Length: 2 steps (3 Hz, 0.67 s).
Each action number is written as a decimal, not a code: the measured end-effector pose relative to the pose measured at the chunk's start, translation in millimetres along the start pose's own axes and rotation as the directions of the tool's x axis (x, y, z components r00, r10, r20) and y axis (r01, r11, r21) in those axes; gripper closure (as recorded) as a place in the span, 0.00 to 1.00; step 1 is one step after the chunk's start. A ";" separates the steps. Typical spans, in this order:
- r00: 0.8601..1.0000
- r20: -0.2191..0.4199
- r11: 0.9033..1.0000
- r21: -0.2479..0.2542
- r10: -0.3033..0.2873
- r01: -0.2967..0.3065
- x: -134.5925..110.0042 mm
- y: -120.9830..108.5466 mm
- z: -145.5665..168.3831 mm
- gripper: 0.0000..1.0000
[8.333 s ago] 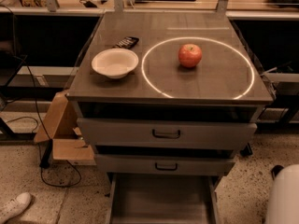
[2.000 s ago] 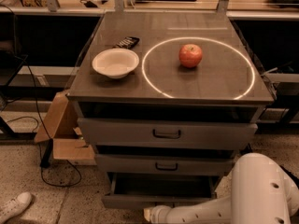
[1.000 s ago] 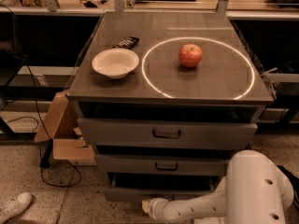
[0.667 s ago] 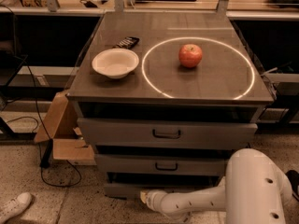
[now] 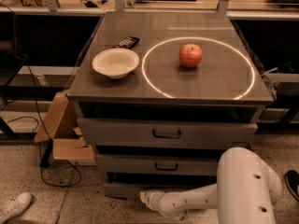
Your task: Close bottom drawer
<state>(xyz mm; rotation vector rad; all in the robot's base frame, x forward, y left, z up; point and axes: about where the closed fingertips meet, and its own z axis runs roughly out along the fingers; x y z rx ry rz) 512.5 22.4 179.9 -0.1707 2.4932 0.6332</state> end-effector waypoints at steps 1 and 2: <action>1.000 -0.006 1.000 0.020 0.020 -0.020 0.5 -6.0 11.5 1.00; 1.000 -0.005 1.000 0.020 0.020 -0.020 0.1 -6.0 11.8 1.00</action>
Offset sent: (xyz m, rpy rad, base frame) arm 0.0236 0.0004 -0.0019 -0.0047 -0.0071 -0.0431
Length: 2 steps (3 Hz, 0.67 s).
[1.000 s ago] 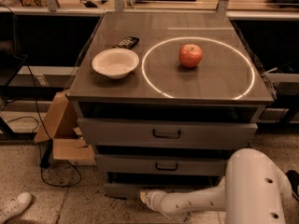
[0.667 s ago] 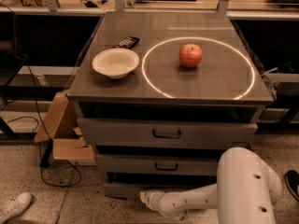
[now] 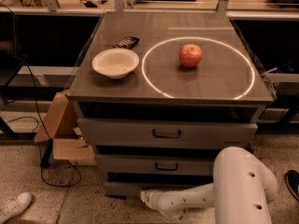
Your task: Close bottom drawer
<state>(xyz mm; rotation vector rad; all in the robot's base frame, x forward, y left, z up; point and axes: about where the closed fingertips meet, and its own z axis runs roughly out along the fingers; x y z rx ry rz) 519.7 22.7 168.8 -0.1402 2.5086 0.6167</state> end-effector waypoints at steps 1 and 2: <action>0.999 0.033 1.000 -0.005 -0.008 0.009 -19.4 2.4 1.8 1.00; 0.998 0.058 1.000 -0.029 -0.011 0.012 -33.3 8.2 8.9 1.00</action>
Offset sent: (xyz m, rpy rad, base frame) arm 0.0449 0.0139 0.0219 0.0486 -0.0837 0.0012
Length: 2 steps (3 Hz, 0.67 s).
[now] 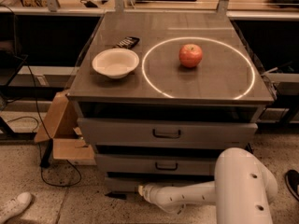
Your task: Close bottom drawer
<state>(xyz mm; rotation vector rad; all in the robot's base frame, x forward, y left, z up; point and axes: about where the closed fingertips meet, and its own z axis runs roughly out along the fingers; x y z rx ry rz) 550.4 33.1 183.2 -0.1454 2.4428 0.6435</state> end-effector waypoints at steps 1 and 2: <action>1.000 0.000 1.000 0.000 0.000 0.000 1.9 0.9 -1.1 1.00; 1.000 -0.014 1.000 0.007 0.012 -0.012 6.5 -1.4 -10.7 1.00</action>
Offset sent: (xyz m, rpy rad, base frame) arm -0.0218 -0.0166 0.0082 -0.0088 0.0440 -0.0173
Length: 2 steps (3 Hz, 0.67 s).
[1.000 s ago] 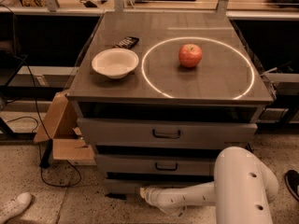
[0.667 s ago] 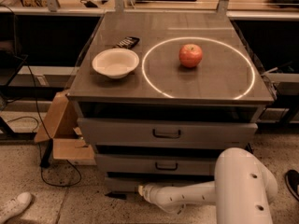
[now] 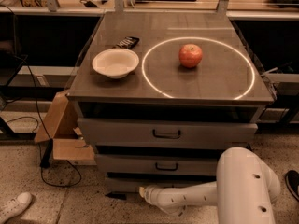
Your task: Close bottom drawer
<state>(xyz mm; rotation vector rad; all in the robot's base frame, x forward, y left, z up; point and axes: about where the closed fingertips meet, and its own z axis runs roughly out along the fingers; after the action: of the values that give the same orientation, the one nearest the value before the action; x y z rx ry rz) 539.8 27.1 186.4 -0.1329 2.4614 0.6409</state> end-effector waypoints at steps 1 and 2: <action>0.997 -0.031 0.997 0.043 0.071 -0.070 15.2 -17.2 -39.6 1.00; 0.988 -0.057 0.988 0.065 0.143 -0.139 41.0 -22.0 -88.6 1.00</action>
Offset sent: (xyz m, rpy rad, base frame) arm -0.1335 -0.0954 0.0543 0.0273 0.1990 -0.1752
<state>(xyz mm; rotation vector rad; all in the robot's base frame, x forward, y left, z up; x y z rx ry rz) 465.3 -32.2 217.2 0.0467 2.5634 0.6293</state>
